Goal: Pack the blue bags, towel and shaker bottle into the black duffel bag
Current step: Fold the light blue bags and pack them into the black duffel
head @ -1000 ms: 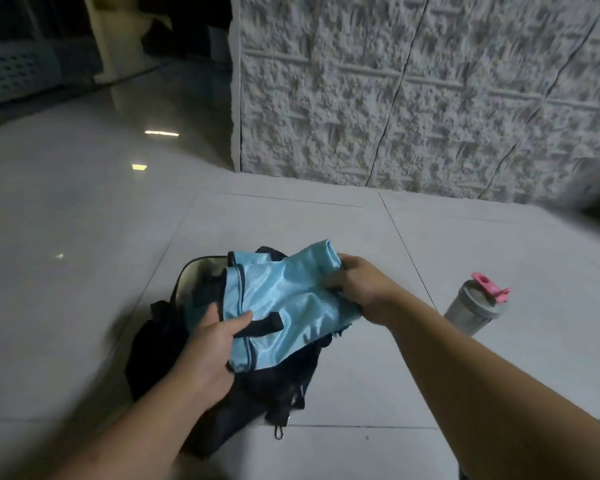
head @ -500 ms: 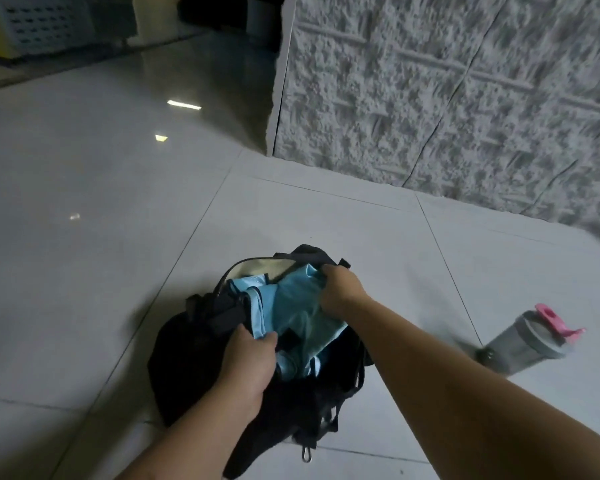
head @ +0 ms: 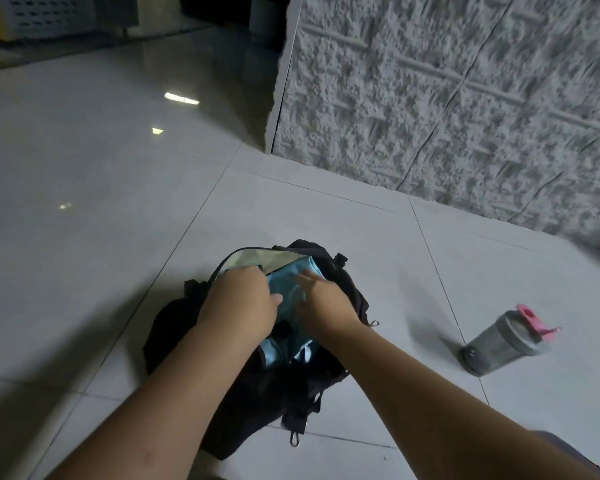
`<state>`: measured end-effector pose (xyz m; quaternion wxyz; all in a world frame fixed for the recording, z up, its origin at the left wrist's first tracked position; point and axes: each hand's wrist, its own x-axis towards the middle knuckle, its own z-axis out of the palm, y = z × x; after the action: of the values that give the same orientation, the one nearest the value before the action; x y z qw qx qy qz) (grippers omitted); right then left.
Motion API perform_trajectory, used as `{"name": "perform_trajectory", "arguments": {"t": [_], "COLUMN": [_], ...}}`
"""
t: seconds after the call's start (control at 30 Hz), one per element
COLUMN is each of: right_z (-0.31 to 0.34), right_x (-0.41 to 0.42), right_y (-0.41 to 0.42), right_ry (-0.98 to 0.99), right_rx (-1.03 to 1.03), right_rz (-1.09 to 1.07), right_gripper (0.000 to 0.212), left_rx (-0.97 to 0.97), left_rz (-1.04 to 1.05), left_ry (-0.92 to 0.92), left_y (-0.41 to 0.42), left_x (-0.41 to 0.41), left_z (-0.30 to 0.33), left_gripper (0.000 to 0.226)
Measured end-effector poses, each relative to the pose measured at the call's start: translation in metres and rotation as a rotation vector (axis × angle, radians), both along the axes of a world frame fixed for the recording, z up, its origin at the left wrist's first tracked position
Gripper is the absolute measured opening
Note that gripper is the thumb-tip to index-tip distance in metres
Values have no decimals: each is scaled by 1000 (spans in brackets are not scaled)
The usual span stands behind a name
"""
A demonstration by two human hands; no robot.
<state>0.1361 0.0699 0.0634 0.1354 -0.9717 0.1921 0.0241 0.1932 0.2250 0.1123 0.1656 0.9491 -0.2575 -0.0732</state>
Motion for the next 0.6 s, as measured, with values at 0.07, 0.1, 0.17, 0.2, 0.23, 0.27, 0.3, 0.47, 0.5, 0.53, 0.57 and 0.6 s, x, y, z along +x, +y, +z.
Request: {"name": "perform_trajectory", "arguments": {"t": [0.07,0.1,0.17,0.2,0.23,0.27,0.3,0.47,0.5,0.53,0.57,0.6], "right_z": [-10,-16,-25,-27,-29,-31,-32,-34,-33,-30,-27,-25], "right_x": [-1,-1,0,0,1,3,5,13,15,14,14,13], "right_y": [2,2,1,1,0,-1,-1,2,2,4,4,5], "right_ry": [41,47,70,86,102,114,137,261,285,314,358,395], "right_rx": [19,19,30,40,35,17,-3,75,118,148,148,128], "right_rz": [43,54,40,23,6,-1,-13,-114,-141,-147,-126,-83], "right_gripper": [59,60,64,66,67,67,68,78,78,75,68,59], "left_rx": [-120,-142,-97,-40,46,144,236,426,404,367,329,296], "left_rz": [-107,-182,-318,-333,-327,-308,-284,-209,-201,-194,-187,-175], "left_ry": [0,4,3,-19,-52,-77,-75,114,149,182,201,212], "left_y": [-6,-7,-7,-7,-7,-8,-10,-12,-11,-10,-9,-8], "left_x": [-3,-4,-8,-9,-8,-6,-5,-6,-7,-9,-9,-10], "left_z": [-10,-19,-38,-45,-48,-50,-51,-77,-82,-88,-93,-98], "left_gripper": [23,27,40,44,48,53,60,84,87,90,93,96]}}
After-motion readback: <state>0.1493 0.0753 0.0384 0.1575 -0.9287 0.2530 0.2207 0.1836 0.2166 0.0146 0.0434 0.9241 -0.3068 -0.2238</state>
